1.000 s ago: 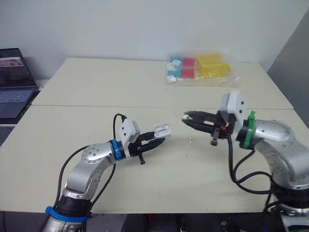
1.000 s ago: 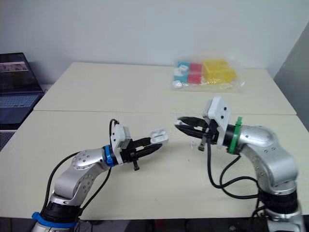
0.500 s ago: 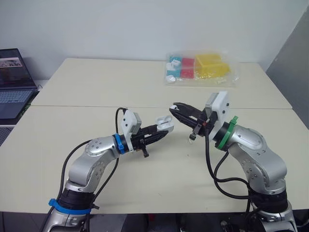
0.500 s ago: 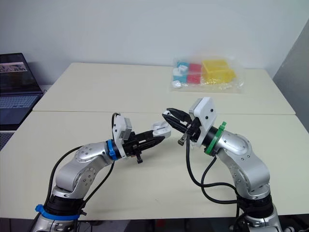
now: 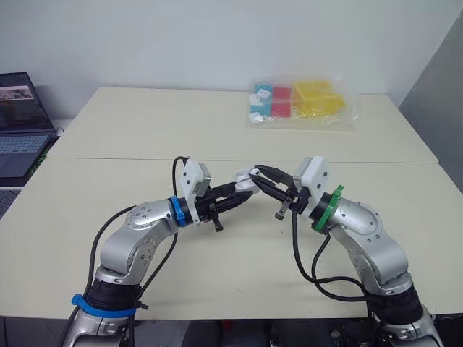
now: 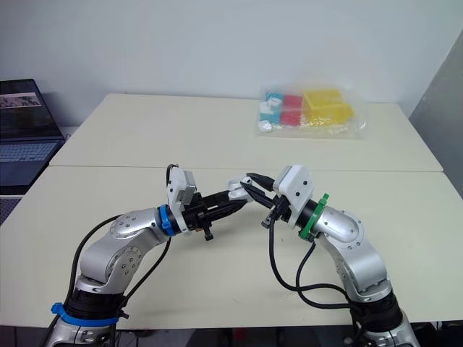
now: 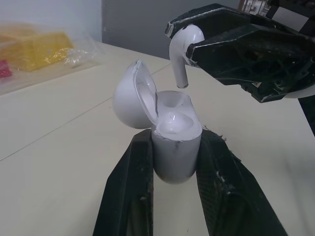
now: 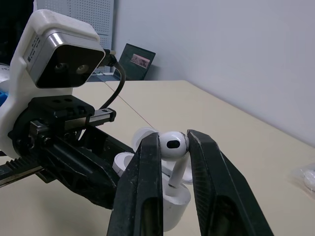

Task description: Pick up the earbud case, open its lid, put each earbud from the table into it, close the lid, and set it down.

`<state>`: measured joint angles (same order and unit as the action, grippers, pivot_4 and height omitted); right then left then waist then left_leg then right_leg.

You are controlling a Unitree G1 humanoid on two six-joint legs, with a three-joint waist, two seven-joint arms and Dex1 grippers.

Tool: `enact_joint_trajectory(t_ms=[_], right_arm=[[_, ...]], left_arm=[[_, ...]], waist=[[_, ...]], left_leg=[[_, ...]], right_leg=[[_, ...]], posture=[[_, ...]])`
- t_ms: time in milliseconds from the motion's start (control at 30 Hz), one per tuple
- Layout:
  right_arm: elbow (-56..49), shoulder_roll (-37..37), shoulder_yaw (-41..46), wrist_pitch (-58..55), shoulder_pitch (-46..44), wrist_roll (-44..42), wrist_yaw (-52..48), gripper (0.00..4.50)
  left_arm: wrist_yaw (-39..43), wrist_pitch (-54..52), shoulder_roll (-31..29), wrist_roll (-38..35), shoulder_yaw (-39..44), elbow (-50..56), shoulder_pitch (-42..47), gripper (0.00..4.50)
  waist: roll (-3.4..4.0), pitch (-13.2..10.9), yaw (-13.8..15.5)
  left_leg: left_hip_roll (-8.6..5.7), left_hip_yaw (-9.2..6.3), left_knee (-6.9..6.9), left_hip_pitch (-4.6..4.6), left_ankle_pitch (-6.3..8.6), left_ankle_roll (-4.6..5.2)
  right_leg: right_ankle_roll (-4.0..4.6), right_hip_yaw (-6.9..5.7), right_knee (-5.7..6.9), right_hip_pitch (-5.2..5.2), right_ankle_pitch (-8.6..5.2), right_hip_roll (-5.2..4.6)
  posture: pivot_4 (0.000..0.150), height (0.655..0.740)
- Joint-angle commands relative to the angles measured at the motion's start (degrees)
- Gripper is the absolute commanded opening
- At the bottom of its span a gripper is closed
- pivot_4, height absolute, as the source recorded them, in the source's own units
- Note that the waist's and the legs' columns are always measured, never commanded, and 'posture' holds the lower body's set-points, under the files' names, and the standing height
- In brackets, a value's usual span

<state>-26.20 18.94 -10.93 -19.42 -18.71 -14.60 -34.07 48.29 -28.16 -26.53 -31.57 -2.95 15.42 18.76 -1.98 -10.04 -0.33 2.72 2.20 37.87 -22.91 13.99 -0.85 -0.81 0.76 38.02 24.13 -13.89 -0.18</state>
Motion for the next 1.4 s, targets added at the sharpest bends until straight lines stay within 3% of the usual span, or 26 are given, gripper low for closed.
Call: enact_joint_trajectory(t_ms=[33, 900, 933, 1100, 1233, 1400], right_arm=[[0.1, -0.3, 0.2, 2.7, 0.4, 0.5, 0.0, 0.40], [1.7, -0.3, -0.9, 1.6, 2.0, -1.3, -0.1, 0.40], [1.5, -0.2, -0.8, 1.4, 2.0, -1.6, 0.0, 1.11], [-0.6, 0.4, 0.3, -0.7, 1.5, -2.7, 0.1, 2.78], [-3.3, 2.3, 2.1, -3.9, 1.2, -5.2, -0.6, 2.79], [-11.5, 13.5, 12.5, -14.7, 4.0, -17.0, -5.6, 2.79]], left_arm=[[0.5, 0.5, 0.1, -1.4, 1.0, 2.2, 1.0, 0.81], [0.5, 0.6, 0.8, -1.2, 0.8, 2.4, 1.6, 0.81], [0.6, 0.7, 0.7, -1.1, 0.8, 2.5, 1.6, 0.81], [1.0, 1.4, 0.4, -0.4, 0.5, 2.3, 1.1, 0.81], [0.8, 1.9, 0.5, 0.0, 0.2, 2.0, 0.9, 0.81], [-1.3, 5.0, 0.7, 3.3, 1.0, -1.0, 0.2, 0.81]], waist=[[0.00, 0.0, 0.0], [0.00, 0.0, 0.0], [0.00, 0.0, 0.0], [0.00, 0.0, 0.0], [0.00, 0.0, 0.0], [0.01, 0.0, 0.3]], left_leg=[[0.00, 0.01, 0.00, 0.00, 0.00, 0.00], [0.00, 0.01, -0.01, -0.01, 0.00, 0.00], [0.00, 0.02, -0.01, -0.01, 0.00, 0.00], [0.00, 0.01, -0.01, 0.00, 0.00, 0.00], [0.00, 0.02, -0.01, -0.02, 0.00, 0.00], [0.00, -0.01, -0.03, -0.04, 0.00, 0.00]], right_leg=[[0.00, 0.01, 0.00, 0.00, 0.00, 0.00], [0.01, 0.01, -0.02, 0.00, 0.00, 0.00], [0.01, 0.02, -0.02, 0.00, 0.00, -0.01], [0.01, 0.01, -0.01, 0.00, 0.00, -0.01], [0.01, 0.02, -0.02, 0.00, 0.00, -0.02], [0.00, -0.01, -0.08, -0.02, -0.01, -0.09]], posture=[[0.150, 0.7400], [0.150, 0.7400], [0.150, 0.7400], [0.150, 0.7400], [0.150, 0.7400], [0.150, 0.7400]])
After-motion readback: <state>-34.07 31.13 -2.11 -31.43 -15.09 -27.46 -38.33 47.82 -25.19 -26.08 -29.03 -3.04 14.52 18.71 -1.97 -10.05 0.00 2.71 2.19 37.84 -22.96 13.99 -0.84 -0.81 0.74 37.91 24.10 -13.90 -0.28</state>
